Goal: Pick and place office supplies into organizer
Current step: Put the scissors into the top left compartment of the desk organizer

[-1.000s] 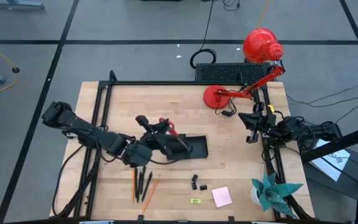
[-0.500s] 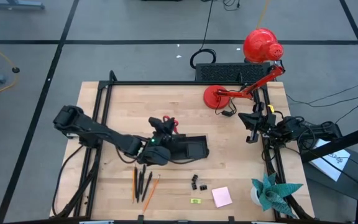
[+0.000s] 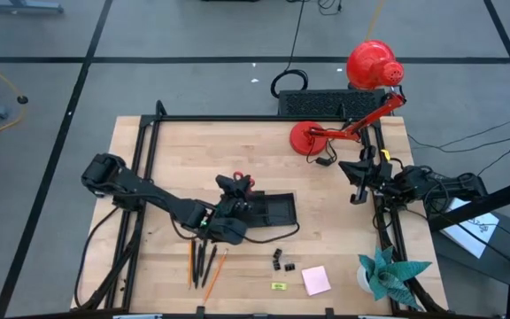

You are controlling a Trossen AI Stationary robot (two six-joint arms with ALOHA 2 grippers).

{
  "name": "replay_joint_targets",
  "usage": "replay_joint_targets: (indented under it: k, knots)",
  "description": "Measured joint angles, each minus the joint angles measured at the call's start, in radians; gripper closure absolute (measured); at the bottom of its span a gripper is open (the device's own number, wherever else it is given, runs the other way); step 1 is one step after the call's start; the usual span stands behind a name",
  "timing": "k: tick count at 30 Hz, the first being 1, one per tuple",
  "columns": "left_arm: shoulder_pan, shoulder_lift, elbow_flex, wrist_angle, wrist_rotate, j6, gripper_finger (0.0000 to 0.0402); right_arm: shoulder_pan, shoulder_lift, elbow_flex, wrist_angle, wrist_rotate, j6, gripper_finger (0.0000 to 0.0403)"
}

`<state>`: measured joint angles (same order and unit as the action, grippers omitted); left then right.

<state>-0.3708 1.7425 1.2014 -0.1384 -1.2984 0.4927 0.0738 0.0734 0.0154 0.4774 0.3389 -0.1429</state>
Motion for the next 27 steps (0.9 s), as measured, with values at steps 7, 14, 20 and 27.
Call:
replay_joint_targets:
  k: [7, 14, 20, 27]
  knots:
    - [0.001, 0.118, 0.001, 0.047, 0.0, 0.02, 0.0376, 0.0, 0.0, 0.0, 0.003, 0.0, 0.0, 0.0399]
    - [0.002, 0.154, 0.002, 0.064, -0.011, -0.01, 0.0376, 0.0, 0.0, 0.0, 0.004, 0.0, 0.0, 0.0399]
    - [0.003, 0.153, 0.002, 0.063, 0.012, -0.017, 0.0375, 0.0, 0.0, 0.0, 0.004, 0.0, -0.001, 0.0399]
    - [0.0, 0.153, 0.003, 0.074, 0.037, -0.01, 0.0324, 0.0, 0.0, 0.0, 0.004, 0.0, -0.002, 0.0399]
